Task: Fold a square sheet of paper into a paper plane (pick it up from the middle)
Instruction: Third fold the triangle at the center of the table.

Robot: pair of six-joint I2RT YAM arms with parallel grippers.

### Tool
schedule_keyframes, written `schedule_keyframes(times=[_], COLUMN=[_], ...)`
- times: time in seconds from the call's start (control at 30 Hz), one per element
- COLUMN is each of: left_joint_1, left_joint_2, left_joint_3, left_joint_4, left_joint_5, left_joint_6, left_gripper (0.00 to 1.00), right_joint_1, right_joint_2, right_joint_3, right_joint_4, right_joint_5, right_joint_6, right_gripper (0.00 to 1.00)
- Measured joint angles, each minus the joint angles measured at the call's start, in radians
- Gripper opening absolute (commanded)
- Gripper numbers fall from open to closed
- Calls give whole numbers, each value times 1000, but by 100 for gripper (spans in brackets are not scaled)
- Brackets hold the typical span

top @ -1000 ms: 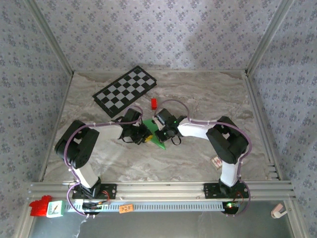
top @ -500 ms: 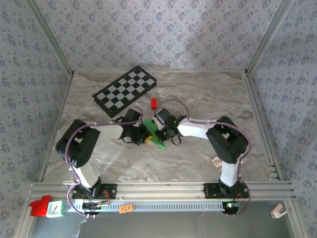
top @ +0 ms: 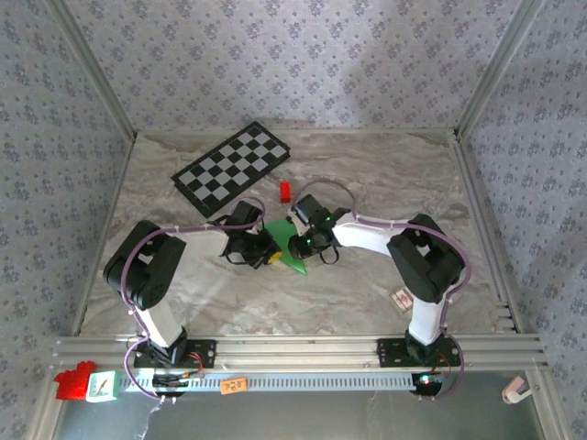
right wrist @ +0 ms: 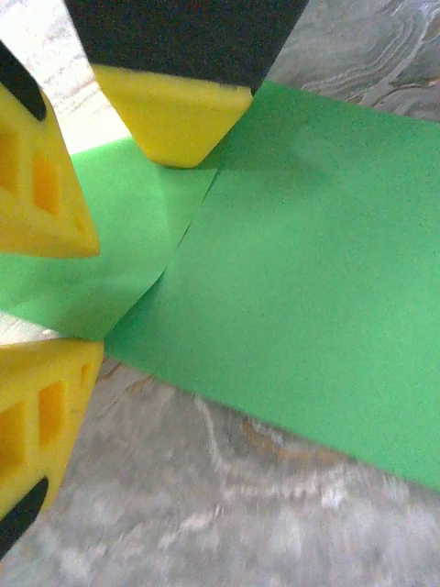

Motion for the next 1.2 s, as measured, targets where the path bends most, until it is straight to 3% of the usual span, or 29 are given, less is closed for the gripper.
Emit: schedule_keyframes(times=[0.13, 0.27, 0.63, 1.2], left_joint_1=[0, 0, 0, 0], left_joint_2=[0, 0, 2, 7], left_joint_3=[0, 0, 3, 13], left_joint_4=[-2, -2, -6, -23], left_joint_5=[0, 0, 0, 0], left_joint_6=[0, 0, 0, 0], left_gripper=[11, 11, 10, 10], right_joint_1=[-33, -40, -19, -2], right_joint_2=[-77, -119, -74, 30], right_joint_3=[0, 0, -41, -37], right_joint_4=[-13, -13, -8, -22], right_joint_5=[-37, -106, -297, -288], right_joint_6=[40, 55, 74, 72], right_gripper=[34, 26, 15, 13])
